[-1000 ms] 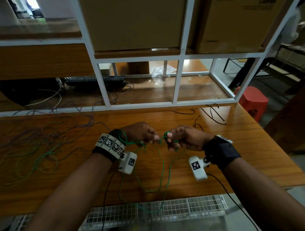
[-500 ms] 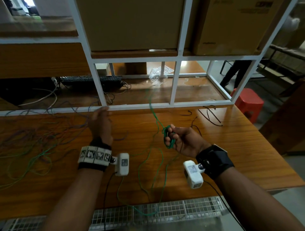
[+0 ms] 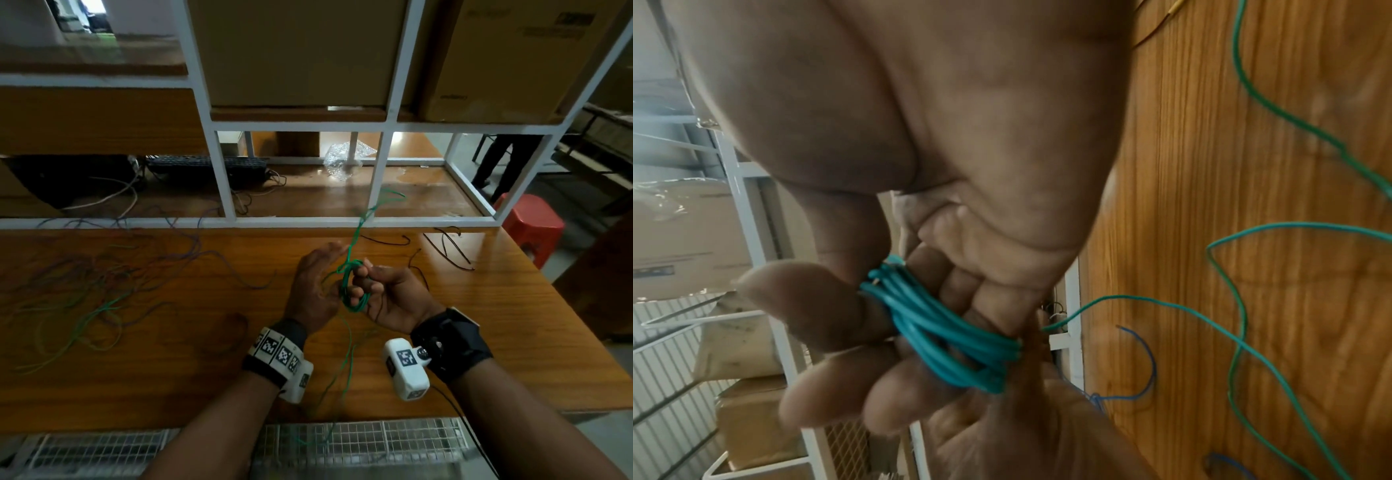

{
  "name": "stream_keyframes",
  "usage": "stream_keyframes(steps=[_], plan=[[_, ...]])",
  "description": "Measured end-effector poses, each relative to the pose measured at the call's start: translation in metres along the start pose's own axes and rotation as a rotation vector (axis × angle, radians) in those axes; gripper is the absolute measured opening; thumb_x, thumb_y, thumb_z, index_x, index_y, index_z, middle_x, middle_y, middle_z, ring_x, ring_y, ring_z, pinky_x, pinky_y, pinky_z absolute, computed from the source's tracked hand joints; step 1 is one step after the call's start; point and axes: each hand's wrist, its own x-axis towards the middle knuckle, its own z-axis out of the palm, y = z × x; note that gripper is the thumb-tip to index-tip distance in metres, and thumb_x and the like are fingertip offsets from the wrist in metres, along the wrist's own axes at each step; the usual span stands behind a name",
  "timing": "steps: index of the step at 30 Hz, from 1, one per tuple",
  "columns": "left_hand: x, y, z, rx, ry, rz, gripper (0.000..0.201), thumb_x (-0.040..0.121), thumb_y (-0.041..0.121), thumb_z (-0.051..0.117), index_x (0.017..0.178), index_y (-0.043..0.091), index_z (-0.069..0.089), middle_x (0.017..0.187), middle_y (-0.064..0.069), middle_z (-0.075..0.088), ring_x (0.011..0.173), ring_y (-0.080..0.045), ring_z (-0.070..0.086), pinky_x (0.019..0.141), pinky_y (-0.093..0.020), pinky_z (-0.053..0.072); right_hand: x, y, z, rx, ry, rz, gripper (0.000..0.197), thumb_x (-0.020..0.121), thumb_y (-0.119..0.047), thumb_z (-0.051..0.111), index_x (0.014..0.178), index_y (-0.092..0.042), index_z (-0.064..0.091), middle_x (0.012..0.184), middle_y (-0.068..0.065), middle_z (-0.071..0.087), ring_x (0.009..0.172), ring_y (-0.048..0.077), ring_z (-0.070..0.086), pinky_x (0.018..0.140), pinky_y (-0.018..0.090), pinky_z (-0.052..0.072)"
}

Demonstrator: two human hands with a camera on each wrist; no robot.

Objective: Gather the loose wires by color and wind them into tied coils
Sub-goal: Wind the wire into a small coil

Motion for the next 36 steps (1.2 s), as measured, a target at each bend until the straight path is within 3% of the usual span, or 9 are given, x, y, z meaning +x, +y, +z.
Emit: stream_keyframes(steps=[3, 8, 14, 17, 19, 22, 25, 29, 36], plan=[[0.009, 0.008, 0.0, -0.04, 0.095, 0.008, 0.08, 0.064, -0.001, 0.084, 0.135, 0.023, 0.054, 0.136, 0.006, 0.052, 0.128, -0.02, 0.049, 0.101, -0.045, 0.047, -0.004, 0.0, 0.0, 0.019, -0.04, -0.011, 0.012, 0.097, -0.019, 0.066, 0.094, -0.007, 0.066, 0.065, 0.002, 0.061, 0.081, 0.024, 0.066, 0.084, 0.036, 0.057], [0.019, 0.009, -0.005, 0.133, 0.05, 0.297, 0.036, 0.076, 0.011, 0.072, 0.112, 0.017, 0.074, 0.13, -0.006, 0.058, 0.122, -0.026, 0.052, 0.095, -0.033, 0.045, -0.012, -0.006, -0.006, -0.005, -0.051, -0.004, 0.014, 0.101, -0.019, 0.06, 0.097, -0.007, 0.065, 0.068, 0.002, 0.064, 0.084, 0.023, 0.067, 0.088, 0.034, 0.055], [0.024, -0.007, -0.002, 0.119, 0.007, 0.245, 0.017, 0.084, 0.022, 0.07, 0.098, 0.014, 0.077, 0.122, -0.001, 0.068, 0.12, -0.014, 0.056, 0.101, -0.031, 0.045, -0.015, -0.008, -0.01, 0.044, -0.007, -0.053, 0.014, 0.1, -0.02, 0.064, 0.096, -0.006, 0.067, 0.066, 0.002, 0.063, 0.083, 0.022, 0.068, 0.087, 0.033, 0.056], [0.018, -0.005, -0.005, 0.031, -0.121, 0.046, 0.014, 0.091, 0.02, 0.068, 0.101, 0.014, 0.075, 0.104, 0.003, 0.074, 0.099, 0.005, 0.061, 0.087, -0.027, 0.053, -0.015, -0.007, -0.009, 0.14, 0.058, -0.127, 0.019, 0.101, -0.022, 0.059, 0.092, -0.007, 0.067, 0.065, 0.001, 0.063, 0.083, 0.02, 0.07, 0.086, 0.032, 0.059], [0.014, -0.001, -0.005, -0.065, -0.193, -0.115, 0.014, 0.098, 0.023, 0.06, 0.095, 0.019, 0.073, 0.081, 0.008, 0.073, 0.073, -0.001, 0.065, 0.067, -0.029, 0.054, -0.011, -0.006, -0.006, 0.231, 0.14, -0.197, 0.028, 0.103, -0.025, 0.051, 0.089, -0.007, 0.067, 0.064, 0.001, 0.063, 0.084, 0.021, 0.072, 0.083, 0.033, 0.062], [0.013, 0.0, -0.008, -0.354, -0.307, -0.345, 0.025, 0.103, 0.021, 0.052, 0.086, 0.014, 0.069, 0.053, 0.001, 0.057, 0.049, -0.02, 0.053, 0.056, -0.032, 0.048, -0.003, -0.002, 0.0, 0.272, 0.259, -0.33, 0.029, 0.103, -0.026, 0.049, 0.088, -0.007, 0.064, 0.07, 0.003, 0.065, 0.094, 0.023, 0.075, 0.084, 0.034, 0.063], [0.011, 0.002, -0.014, -0.67, -0.388, -0.581, 0.032, 0.099, 0.031, 0.057, 0.077, 0.01, 0.067, 0.047, -0.004, 0.044, 0.042, -0.02, 0.044, 0.056, -0.034, 0.048, 0.004, 0.0, 0.003, 0.255, 0.324, -0.426, 0.026, 0.106, -0.025, 0.048, 0.095, -0.007, 0.062, 0.088, 0.009, 0.073, 0.106, 0.023, 0.074, 0.094, 0.034, 0.06], [-0.001, 0.007, -0.011, -0.687, -0.515, -0.654, 0.038, 0.093, 0.039, 0.063, 0.072, 0.008, 0.066, 0.048, -0.005, 0.047, 0.038, -0.018, 0.045, 0.048, -0.028, 0.044, 0.013, -0.009, 0.006, 0.32, 0.43, -0.543, 0.026, 0.109, -0.023, 0.046, 0.119, -0.002, 0.059, 0.119, 0.018, 0.075, 0.116, 0.026, 0.072, 0.099, 0.035, 0.058], [-0.015, 0.006, 0.001, -0.714, -0.534, -0.771, 0.044, 0.094, 0.046, 0.052, 0.075, 0.008, 0.066, 0.054, -0.005, 0.055, 0.043, -0.021, 0.043, 0.049, -0.029, 0.043, 0.025, -0.017, 0.029, 0.43, 0.459, -0.569, 0.024, 0.11, -0.014, 0.042, 0.125, 0.0, 0.055, 0.121, 0.022, 0.073, 0.11, 0.028, 0.074, 0.103, 0.038, 0.056]])
